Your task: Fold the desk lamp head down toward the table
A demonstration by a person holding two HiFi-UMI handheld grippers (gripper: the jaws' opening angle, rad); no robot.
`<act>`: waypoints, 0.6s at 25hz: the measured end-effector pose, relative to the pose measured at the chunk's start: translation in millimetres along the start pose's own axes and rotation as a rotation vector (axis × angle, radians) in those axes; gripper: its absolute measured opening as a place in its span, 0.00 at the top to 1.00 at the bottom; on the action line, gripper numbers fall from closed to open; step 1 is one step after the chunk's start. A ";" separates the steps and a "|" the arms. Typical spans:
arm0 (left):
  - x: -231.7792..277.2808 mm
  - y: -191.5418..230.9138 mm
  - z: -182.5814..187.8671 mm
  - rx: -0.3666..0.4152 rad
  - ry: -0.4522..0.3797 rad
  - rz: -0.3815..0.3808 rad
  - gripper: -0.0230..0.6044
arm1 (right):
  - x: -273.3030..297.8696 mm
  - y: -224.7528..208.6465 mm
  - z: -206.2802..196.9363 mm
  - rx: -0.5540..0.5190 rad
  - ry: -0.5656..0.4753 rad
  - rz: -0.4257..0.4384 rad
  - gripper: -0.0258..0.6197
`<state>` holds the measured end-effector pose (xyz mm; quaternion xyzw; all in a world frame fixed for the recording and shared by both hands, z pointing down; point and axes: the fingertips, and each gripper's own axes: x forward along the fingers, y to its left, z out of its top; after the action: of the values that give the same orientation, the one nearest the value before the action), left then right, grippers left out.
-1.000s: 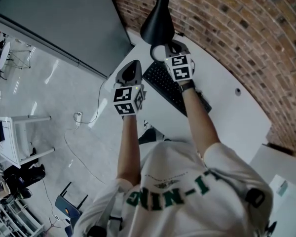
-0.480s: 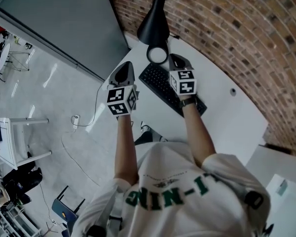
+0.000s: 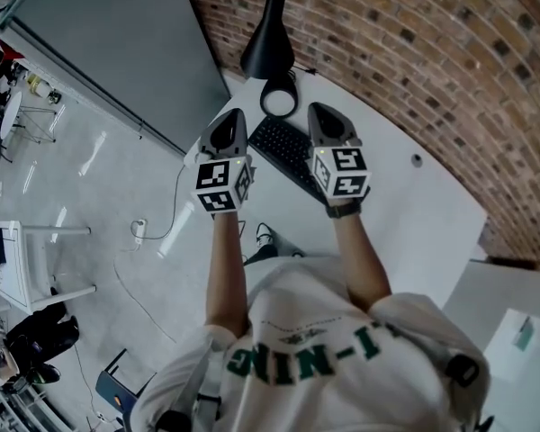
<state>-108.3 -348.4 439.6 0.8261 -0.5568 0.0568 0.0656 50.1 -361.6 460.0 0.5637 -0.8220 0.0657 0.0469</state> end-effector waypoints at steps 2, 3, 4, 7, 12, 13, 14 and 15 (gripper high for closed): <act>-8.2 -9.3 2.3 0.014 -0.004 -0.006 0.96 | -15.0 -0.2 10.7 -0.025 -0.038 -0.028 0.96; -12.7 -13.7 2.9 0.021 -0.008 -0.008 0.96 | -22.0 0.2 14.0 -0.032 -0.051 -0.035 0.96; -17.3 -17.9 3.3 0.026 -0.011 -0.010 0.96 | -28.5 1.2 16.2 -0.032 -0.061 -0.036 0.96; -30.0 -27.1 4.5 0.032 -0.025 -0.005 0.96 | -45.4 5.1 17.6 -0.025 -0.073 -0.028 0.96; -45.7 -36.1 6.2 0.026 -0.044 0.019 0.96 | -68.2 2.9 14.6 -0.015 -0.077 -0.023 0.96; -47.7 -37.7 5.5 0.025 -0.045 0.026 0.96 | -71.5 0.8 13.8 -0.015 -0.077 -0.021 0.96; -49.4 -39.5 4.3 0.023 -0.045 0.033 0.96 | -74.5 -1.7 13.1 -0.014 -0.077 -0.019 0.96; -50.8 -41.6 2.7 0.019 -0.044 0.039 0.96 | -77.2 -4.7 12.5 -0.012 -0.076 -0.016 0.96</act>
<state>-88.6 -287.1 426.6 0.8167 -0.5736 0.0450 0.0442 82.2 -294.3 436.3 0.5722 -0.8190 0.0389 0.0195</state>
